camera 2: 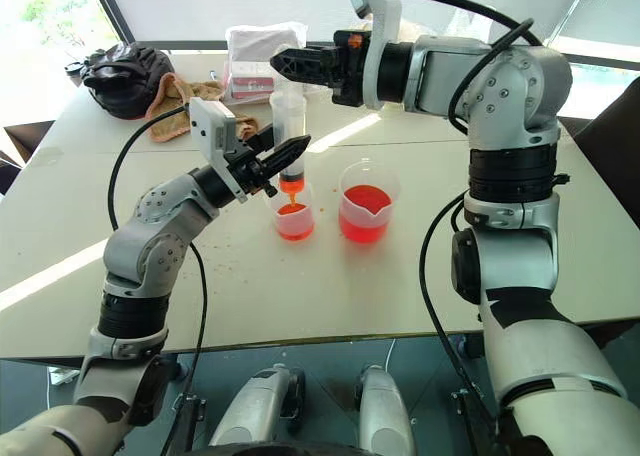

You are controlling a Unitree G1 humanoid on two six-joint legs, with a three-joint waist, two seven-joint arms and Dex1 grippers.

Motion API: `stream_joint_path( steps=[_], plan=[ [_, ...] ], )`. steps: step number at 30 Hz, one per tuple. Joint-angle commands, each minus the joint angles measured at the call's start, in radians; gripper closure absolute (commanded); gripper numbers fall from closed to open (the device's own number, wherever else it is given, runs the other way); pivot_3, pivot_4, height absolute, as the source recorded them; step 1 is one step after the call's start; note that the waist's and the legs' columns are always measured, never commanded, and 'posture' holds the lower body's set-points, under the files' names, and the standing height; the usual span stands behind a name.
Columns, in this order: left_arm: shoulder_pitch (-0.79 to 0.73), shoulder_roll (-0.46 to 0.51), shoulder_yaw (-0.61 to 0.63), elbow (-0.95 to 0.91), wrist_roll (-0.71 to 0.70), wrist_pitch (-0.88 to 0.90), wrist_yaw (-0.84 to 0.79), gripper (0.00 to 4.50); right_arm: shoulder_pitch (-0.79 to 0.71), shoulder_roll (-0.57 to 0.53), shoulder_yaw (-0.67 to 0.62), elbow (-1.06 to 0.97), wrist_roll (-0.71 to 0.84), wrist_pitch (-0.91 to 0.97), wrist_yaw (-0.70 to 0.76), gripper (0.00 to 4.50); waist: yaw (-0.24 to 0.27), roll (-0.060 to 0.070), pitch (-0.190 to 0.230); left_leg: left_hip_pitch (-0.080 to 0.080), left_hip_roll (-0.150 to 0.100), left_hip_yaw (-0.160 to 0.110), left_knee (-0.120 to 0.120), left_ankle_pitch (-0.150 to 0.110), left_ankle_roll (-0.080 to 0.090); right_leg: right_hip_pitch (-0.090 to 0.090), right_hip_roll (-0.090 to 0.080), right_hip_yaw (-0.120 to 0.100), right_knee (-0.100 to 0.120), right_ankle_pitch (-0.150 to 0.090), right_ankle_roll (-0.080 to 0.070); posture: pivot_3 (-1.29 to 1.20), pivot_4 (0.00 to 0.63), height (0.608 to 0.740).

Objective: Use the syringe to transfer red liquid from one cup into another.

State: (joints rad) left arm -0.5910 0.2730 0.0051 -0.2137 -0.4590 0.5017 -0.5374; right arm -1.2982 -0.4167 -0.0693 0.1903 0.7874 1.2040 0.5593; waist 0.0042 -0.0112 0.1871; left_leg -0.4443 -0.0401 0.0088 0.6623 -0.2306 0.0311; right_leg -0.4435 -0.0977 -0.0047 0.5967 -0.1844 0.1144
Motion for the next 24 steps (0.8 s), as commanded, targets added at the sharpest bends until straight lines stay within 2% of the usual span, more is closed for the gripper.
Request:
stream_joint_path(
  steps=[1, 8, 24],
  plan=[
    [-0.013, 0.003, 0.000, -0.045, -0.003, -0.014, 0.000, 3.07, -0.033, 0.013, 0.002, -0.004, -0.012, -0.011, 0.021, 4.47, 0.001, 0.000, 0.000, 0.000, 0.000, 0.000, 0.000, 0.000, 0.000, 0.000, 0.000, 0.000, 0.000, 0.000, 0.000, 0.00, 0.150, 0.740],
    [-0.011, 0.008, 0.005, -0.059, -0.010, -0.001, 0.005, 3.07, -0.018, 0.017, 0.028, -0.044, -0.005, 0.055, 0.057, 4.47, 0.000, 0.000, 0.000, 0.000, 0.000, 0.000, 0.000, 0.000, 0.000, 0.000, 0.000, 0.000, 0.000, 0.000, 0.000, 0.00, 0.150, 0.740],
    [-0.035, 0.011, 0.022, -0.056, -0.013, 0.013, 0.018, 3.07, 0.114, 0.128, 0.038, -0.150, 0.014, 0.167, 0.013, 4.47, 0.000, 0.000, 0.000, 0.000, 0.000, 0.000, 0.000, 0.000, 0.000, 0.000, -0.001, 0.000, 0.000, 0.000, 0.000, 0.00, 0.150, 0.740]
  ],
)
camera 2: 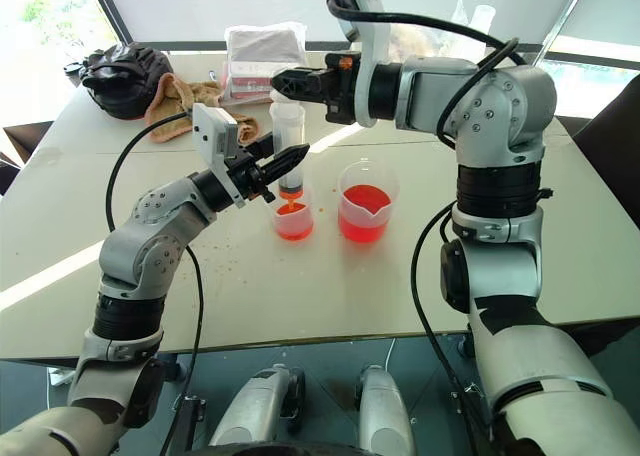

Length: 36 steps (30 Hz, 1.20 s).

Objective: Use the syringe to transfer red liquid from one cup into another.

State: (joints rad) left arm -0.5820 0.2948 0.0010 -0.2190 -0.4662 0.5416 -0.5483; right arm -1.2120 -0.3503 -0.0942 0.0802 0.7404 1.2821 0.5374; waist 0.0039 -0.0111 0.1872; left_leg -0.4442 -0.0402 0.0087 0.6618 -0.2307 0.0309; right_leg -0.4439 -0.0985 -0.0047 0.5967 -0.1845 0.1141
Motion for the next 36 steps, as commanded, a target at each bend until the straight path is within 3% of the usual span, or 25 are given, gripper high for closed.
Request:
stream_joint_path(
  steps=[1, 15, 18, 23, 30, 36],
  plan=[
    [-0.044, -0.011, 0.026, -0.051, -0.006, -0.027, 0.029, 3.07, 0.032, 0.067, 0.063, -0.042, 0.061, 0.092, 0.032, 4.47, 0.000, 0.000, 0.000, 0.000, 0.000, 0.000, 0.000, 0.000, 0.000, 0.000, 0.000, 0.000, 0.000, 0.000, 0.000, 0.00, 0.150, 0.740],
    [-0.040, -0.013, 0.030, -0.070, -0.012, -0.015, 0.033, 3.07, 0.064, 0.088, 0.046, -0.106, 0.087, 0.114, 0.052, 4.47, -0.001, 0.000, 0.000, 0.000, 0.000, 0.000, 0.000, 0.000, 0.000, 0.000, 0.000, 0.000, 0.000, 0.000, 0.000, 0.00, 0.150, 0.740],
    [-0.033, -0.015, 0.027, -0.074, -0.010, -0.015, 0.033, 3.07, 0.060, 0.082, 0.032, -0.112, 0.092, 0.114, 0.059, 3.24, -0.005, 0.000, 0.000, 0.000, 0.000, 0.000, 0.000, 0.000, 0.000, 0.000, 0.000, 0.000, 0.000, 0.000, 0.000, 0.00, 0.150, 0.740],
    [-0.029, -0.018, 0.026, -0.080, -0.010, -0.015, 0.040, 3.07, 0.062, 0.057, 0.012, -0.121, 0.074, 0.116, 0.044, 0.72, -0.013, 0.000, 0.000, 0.000, 0.000, 0.000, 0.000, 0.000, 0.000, 0.000, -0.001, 0.000, 0.000, 0.000, 0.000, 0.00, 0.150, 0.740],
    [-0.030, -0.022, 0.027, -0.082, -0.011, -0.015, 0.046, 3.07, 0.038, -0.049, -0.073, -0.116, 0.079, 0.095, 0.060, 0.72, -0.015, 0.000, 0.000, 0.000, 0.000, 0.000, -0.001, 0.000, 0.000, 0.000, -0.002, 0.000, 0.000, 0.000, 0.000, 0.00, 0.150, 0.740],
    [-0.023, -0.022, 0.031, -0.094, -0.017, -0.008, 0.056, 3.07, 0.004, -0.245, -0.184, -0.041, 0.049, 0.037, 0.069, 0.72, -0.011, 0.000, 0.000, -0.001, 0.000, 0.000, -0.001, 0.000, 0.000, 0.000, -0.003, 0.000, -0.002, 0.000, -0.001, 0.00, 0.150, 0.740]
  ],
)
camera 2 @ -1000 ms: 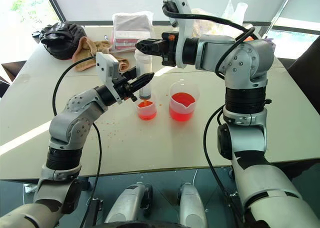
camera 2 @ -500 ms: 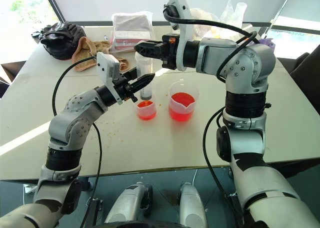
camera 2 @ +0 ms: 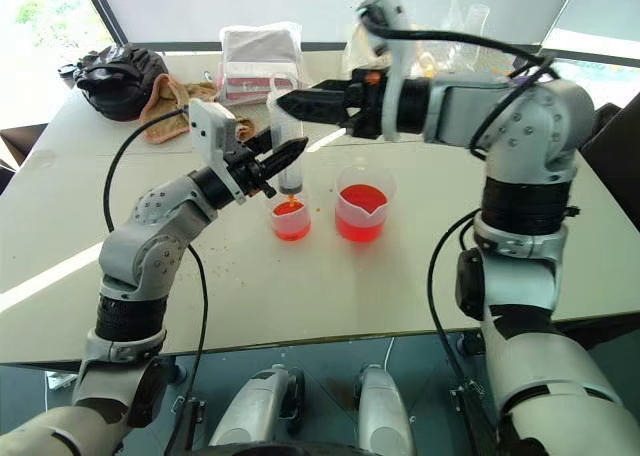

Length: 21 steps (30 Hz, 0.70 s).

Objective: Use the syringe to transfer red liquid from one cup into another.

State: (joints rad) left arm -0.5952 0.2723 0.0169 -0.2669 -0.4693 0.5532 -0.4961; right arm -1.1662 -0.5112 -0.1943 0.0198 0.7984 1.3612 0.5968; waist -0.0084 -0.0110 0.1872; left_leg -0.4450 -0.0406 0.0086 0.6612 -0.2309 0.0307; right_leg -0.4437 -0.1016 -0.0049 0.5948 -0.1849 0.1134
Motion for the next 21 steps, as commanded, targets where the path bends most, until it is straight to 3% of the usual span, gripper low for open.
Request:
stream_joint_path(
  steps=[1, 7, 13, 17, 21],
  plan=[
    [-0.012, -0.001, 0.018, -0.048, -0.017, -0.015, 0.008, 3.07, -0.037, -0.109, -0.103, 0.028, -0.003, -0.042, 0.011, 0.72, 0.002, 0.000, 0.000, 0.000, 0.000, 0.000, 0.000, 0.000, 0.000, 0.000, 0.000, 0.000, -0.001, 0.000, 0.000, 0.00, 0.150, 0.740],
    [-0.086, -0.021, 0.120, -0.059, -0.151, 0.121, 0.101, 3.07, 0.023, -0.165, -0.147, -0.008, 0.023, -0.015, -0.001, 0.72, -0.004, 0.000, 0.000, 0.000, 0.001, 0.000, -0.002, 0.000, 0.000, 0.000, 0.000, 0.000, -0.001, 0.000, 0.000, 0.00, 0.150, 0.740],
    [-0.347, 0.015, 0.451, 0.127, -0.459, 0.479, 0.483, 3.07, 0.090, -0.135, -0.158, -0.096, 0.059, 0.026, -0.043, 0.72, -0.004, 0.000, 0.000, 0.000, 0.001, -0.001, 0.000, 0.000, 0.001, 0.000, 0.003, 0.000, 0.001, 0.002, 0.004, 0.00, 0.150, 0.740],
    [-0.430, 0.102, 0.514, 0.285, -0.483, 0.748, 0.623, 3.07, 0.133, -0.182, -0.049, -0.192, 0.096, 0.019, 0.067, 0.72, -0.003, 0.000, 0.000, 0.001, 0.000, -0.001, 0.000, 0.000, 0.001, 0.001, 0.005, -0.001, 0.003, 0.001, 0.006, 0.00, 0.150, 0.740],
    [-0.463, 0.169, 0.493, 0.364, -0.465, 0.971, 0.618, 3.07, 0.185, -0.312, 0.114, -0.276, 0.064, -0.071, 0.259, 0.72, 0.001, -0.003, 0.002, 0.001, 0.000, -0.001, 0.002, 0.000, 0.001, 0.002, 0.006, -0.002, 0.003, 0.001, 0.006, 0.00, 0.150, 0.740]
  ],
)
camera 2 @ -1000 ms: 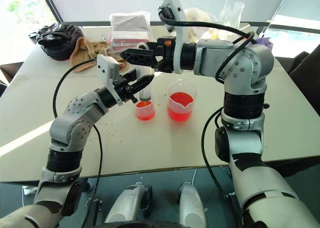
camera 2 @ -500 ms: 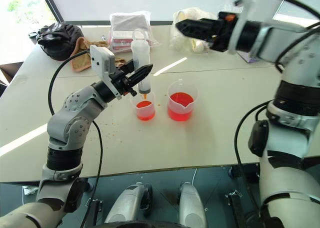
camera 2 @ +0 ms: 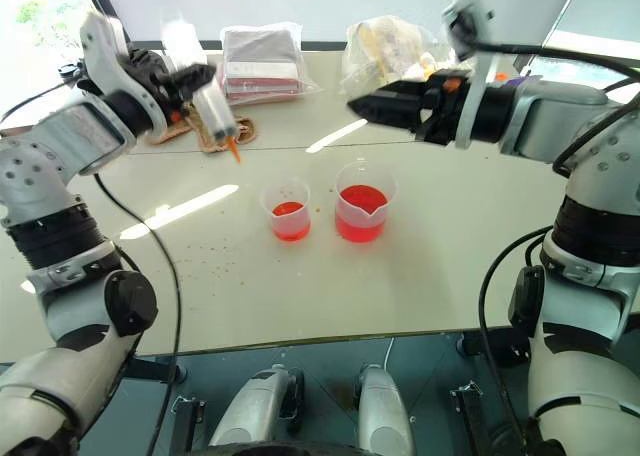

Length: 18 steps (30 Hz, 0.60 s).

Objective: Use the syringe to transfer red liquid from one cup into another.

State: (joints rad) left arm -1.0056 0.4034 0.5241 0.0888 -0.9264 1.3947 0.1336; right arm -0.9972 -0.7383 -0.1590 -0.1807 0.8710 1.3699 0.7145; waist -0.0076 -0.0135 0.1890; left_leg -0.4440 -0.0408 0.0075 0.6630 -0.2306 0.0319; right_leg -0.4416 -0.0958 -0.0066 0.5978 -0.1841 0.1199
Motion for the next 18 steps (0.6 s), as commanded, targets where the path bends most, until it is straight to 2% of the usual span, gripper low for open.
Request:
stream_joint_path(
  steps=[1, 3, 8, 12, 17, 18],
  plan=[
    [-0.049, 0.055, -0.031, 0.018, 0.005, 0.172, -0.017, 3.07, 0.028, -0.126, 0.117, -0.103, -0.017, -0.116, 0.210, 0.72, 0.000, -0.001, 0.001, 0.000, 0.000, 0.000, 0.000, 0.000, 0.000, 0.000, 0.000, 0.000, 0.000, 0.000, 0.000, 0.00, 0.150, 0.740],
    [-0.026, 0.097, -0.087, 0.048, 0.014, 0.215, -0.016, 3.07, 0.046, -0.206, 0.196, -0.153, -0.058, -0.211, 0.335, 0.72, -0.002, -0.002, 0.001, -0.001, -0.001, 0.000, 0.001, 0.000, 0.000, 0.000, -0.001, 0.000, -0.001, 0.000, 0.000, 0.00, 0.150, 0.740],
    [0.041, 0.150, -0.211, 0.086, -0.020, 0.220, -0.020, 3.07, 0.061, -0.281, 0.314, -0.179, -0.180, -0.381, 0.460, 0.72, -0.005, -0.002, 0.001, 0.001, 0.000, 0.000, -0.001, 0.000, -0.002, -0.001, -0.001, 0.000, 0.000, 0.000, 0.000, 0.00, 0.150, 0.740],
    [0.083, 0.143, -0.268, 0.075, -0.045, 0.220, -0.021, 3.07, 0.085, -0.290, 0.374, -0.176, -0.284, -0.476, 0.477, 0.72, -0.003, -0.002, 0.001, 0.001, 0.000, 0.000, -0.001, -0.001, -0.007, -0.002, -0.002, 0.001, 0.000, 0.000, 0.000, 0.00, 0.150, 0.740],
    [0.125, 0.107, -0.272, 0.088, -0.056, 0.220, 0.037, 3.07, 0.078, -0.254, 0.377, -0.163, -0.323, -0.487, 0.459, 0.72, 0.002, -0.002, 0.001, 0.000, 0.000, 0.000, -0.002, -0.001, -0.007, -0.003, -0.006, 0.002, -0.001, 0.000, -0.001, 0.00, 0.150, 0.740],
    [0.131, 0.093, -0.261, 0.098, -0.044, 0.220, 0.057, 2.58, 0.079, -0.247, 0.378, -0.162, -0.332, -0.489, 0.451, 0.67, 0.003, -0.002, 0.001, 0.000, 0.000, 0.000, -0.002, -0.001, -0.007, -0.003, -0.006, 0.002, -0.001, 0.000, -0.001, 0.00, 0.150, 0.740]
  ],
)
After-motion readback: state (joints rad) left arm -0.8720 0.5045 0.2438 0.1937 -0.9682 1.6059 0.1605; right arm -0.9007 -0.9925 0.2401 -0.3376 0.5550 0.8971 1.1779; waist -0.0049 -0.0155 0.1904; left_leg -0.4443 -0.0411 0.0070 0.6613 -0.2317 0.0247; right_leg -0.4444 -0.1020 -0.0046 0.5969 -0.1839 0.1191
